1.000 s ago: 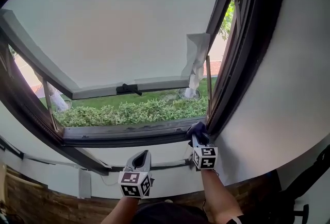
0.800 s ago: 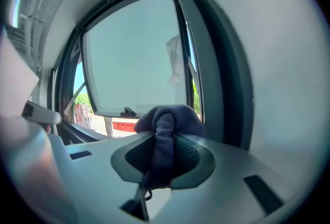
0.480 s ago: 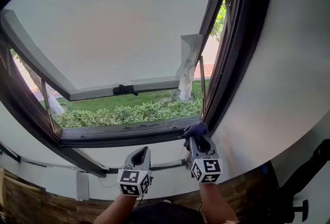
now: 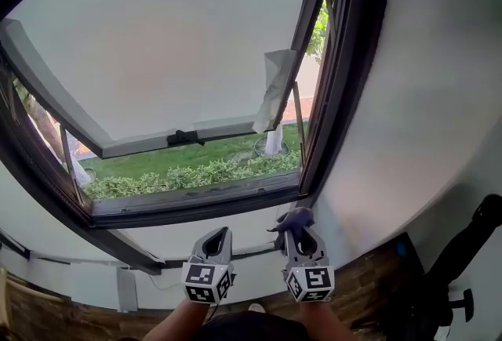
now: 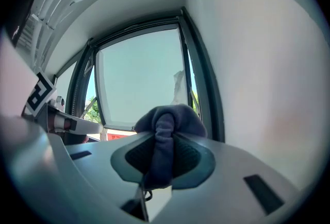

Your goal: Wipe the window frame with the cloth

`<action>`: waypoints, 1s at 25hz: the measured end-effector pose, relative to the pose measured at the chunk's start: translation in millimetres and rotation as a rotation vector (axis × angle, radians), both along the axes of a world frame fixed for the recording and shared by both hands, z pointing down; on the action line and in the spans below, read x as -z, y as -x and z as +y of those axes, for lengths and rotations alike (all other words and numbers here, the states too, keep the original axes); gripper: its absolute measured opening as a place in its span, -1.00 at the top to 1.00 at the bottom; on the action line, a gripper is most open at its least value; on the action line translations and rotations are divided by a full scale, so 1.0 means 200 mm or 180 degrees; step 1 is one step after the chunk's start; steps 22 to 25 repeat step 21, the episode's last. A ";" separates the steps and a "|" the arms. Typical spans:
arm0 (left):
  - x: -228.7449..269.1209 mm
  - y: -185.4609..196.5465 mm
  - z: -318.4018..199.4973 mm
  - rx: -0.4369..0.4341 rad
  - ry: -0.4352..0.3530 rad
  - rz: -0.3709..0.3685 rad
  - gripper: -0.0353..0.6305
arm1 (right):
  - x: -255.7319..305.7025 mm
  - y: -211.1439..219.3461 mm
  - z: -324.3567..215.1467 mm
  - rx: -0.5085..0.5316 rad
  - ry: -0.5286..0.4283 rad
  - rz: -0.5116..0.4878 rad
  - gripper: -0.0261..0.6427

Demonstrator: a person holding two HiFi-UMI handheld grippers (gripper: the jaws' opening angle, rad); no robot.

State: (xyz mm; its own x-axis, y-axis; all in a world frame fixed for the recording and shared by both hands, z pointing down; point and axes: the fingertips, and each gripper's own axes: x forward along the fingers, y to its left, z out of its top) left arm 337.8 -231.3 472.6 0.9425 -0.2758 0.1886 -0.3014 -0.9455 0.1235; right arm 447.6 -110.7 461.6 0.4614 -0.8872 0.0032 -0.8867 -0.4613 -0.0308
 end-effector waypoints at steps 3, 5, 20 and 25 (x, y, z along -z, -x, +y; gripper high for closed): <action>0.03 0.03 0.03 -0.0010 -0.0015 0.0053 0.87 | 0.03 0.03 0.01 0.0021 -0.0010 0.0062 0.69; 0.03 0.04 0.03 -0.0006 -0.0014 0.0074 0.87 | 0.05 0.05 0.00 0.0042 -0.0016 0.0081 0.69; 0.06 0.01 0.07 -0.0043 -0.0047 0.0112 0.87 | 0.03 0.06 0.00 0.0131 0.0031 0.0047 0.69; 0.05 0.00 0.08 -0.0043 -0.0049 0.0111 0.87 | 0.03 0.06 0.01 0.0128 0.0041 0.0040 0.69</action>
